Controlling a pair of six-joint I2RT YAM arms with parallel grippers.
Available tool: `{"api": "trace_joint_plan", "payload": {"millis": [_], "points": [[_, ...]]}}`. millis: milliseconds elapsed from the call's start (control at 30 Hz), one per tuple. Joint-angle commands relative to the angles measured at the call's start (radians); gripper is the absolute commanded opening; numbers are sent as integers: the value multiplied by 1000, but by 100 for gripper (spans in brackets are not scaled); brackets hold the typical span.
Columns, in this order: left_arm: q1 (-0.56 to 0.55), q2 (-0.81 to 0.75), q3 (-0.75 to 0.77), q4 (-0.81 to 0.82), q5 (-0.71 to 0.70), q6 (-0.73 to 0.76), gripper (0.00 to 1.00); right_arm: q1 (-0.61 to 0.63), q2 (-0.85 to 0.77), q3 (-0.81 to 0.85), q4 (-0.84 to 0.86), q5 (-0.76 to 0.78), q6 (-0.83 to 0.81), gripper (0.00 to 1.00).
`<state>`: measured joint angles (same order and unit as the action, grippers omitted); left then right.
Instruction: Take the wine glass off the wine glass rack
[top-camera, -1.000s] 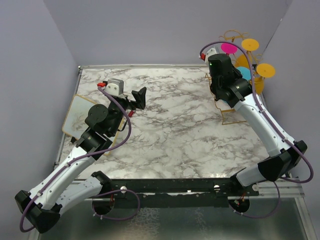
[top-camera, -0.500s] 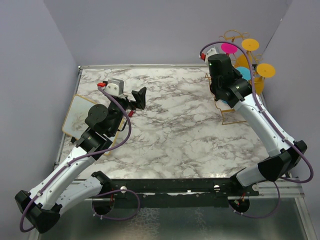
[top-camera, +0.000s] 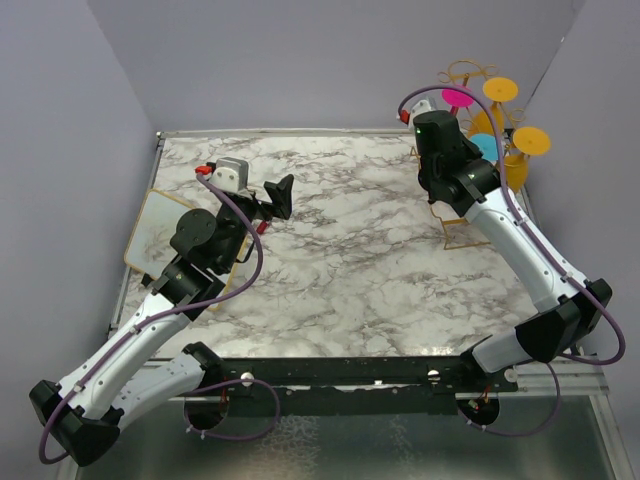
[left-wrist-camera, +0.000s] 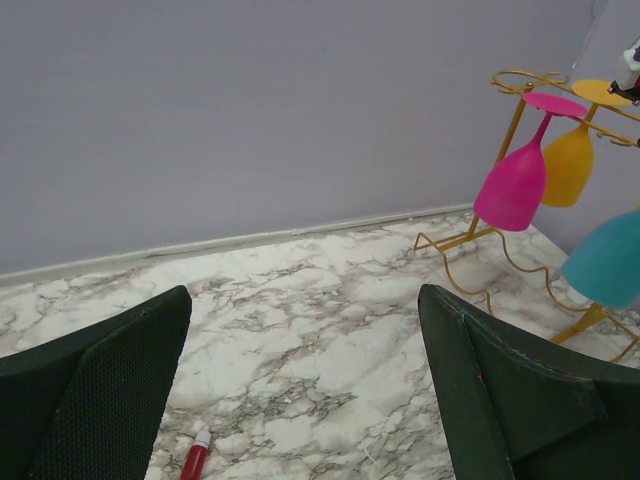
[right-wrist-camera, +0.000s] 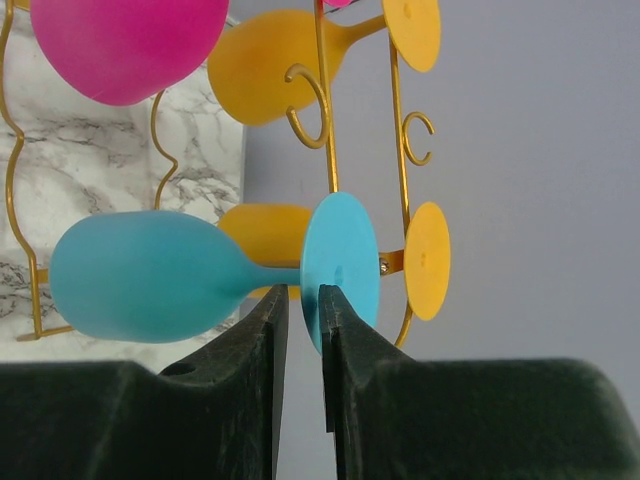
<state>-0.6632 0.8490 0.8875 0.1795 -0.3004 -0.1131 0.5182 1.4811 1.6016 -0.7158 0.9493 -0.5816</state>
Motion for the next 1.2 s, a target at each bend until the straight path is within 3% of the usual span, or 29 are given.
{"api": "trace_joint_plan", "payload": {"millis": [0,467,1167], "points": [[-4,-18,-7,29,-12,11,99,6,10,-2,38,23,-6,18],[-5,-16,-7,30,-13,13,99,6,6,17,45,62,-33,1],[-6,-10,-8,31,-8,7,99,40,-39,11,66,14,-105,1]]}}
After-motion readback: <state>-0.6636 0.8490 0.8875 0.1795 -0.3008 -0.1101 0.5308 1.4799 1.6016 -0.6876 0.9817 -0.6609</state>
